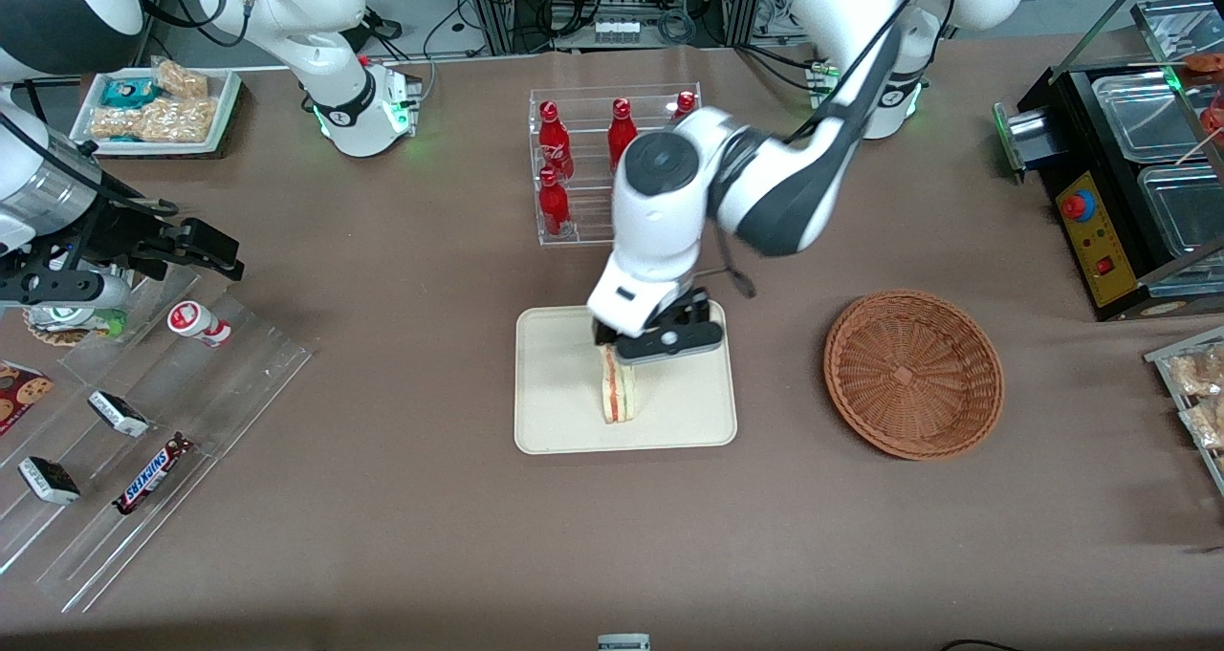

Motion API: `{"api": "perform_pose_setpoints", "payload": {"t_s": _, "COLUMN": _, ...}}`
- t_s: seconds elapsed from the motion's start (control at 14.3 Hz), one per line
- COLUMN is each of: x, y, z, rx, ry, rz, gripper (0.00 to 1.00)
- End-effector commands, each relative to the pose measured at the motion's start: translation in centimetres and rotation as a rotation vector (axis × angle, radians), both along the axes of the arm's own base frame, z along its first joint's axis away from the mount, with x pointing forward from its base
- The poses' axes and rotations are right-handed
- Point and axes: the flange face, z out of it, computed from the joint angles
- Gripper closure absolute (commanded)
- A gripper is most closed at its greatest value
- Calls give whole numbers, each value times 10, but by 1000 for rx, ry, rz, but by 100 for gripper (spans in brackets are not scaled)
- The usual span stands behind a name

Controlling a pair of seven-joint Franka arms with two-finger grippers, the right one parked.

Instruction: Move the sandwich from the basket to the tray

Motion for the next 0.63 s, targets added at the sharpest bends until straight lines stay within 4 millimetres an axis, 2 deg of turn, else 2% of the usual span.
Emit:
{"api": "perform_pose_setpoints", "payload": {"t_s": 0.0, "x": -9, "y": 51, "z": 37, "rx": 37, "ry": 47, "rz": 50, "gripper": 0}}
{"api": "perform_pose_setpoints", "payload": {"t_s": 0.07, "x": -7, "y": 68, "z": 42, "rx": 40, "ry": 57, "rz": 73, "gripper": 0}}
{"api": "perform_pose_setpoints", "payload": {"t_s": 0.21, "x": 1, "y": 105, "z": 40, "rx": 49, "ry": 76, "rz": 123, "gripper": 0}}
{"api": "perform_pose_setpoints", "payload": {"t_s": 0.42, "x": 20, "y": 175, "z": 45, "rx": 59, "ry": 94, "rz": 110, "gripper": 0}}
{"api": "perform_pose_setpoints", "payload": {"t_s": 0.56, "x": 23, "y": 224, "z": 49, "rx": 70, "ry": 124, "rz": 76, "gripper": 0}}
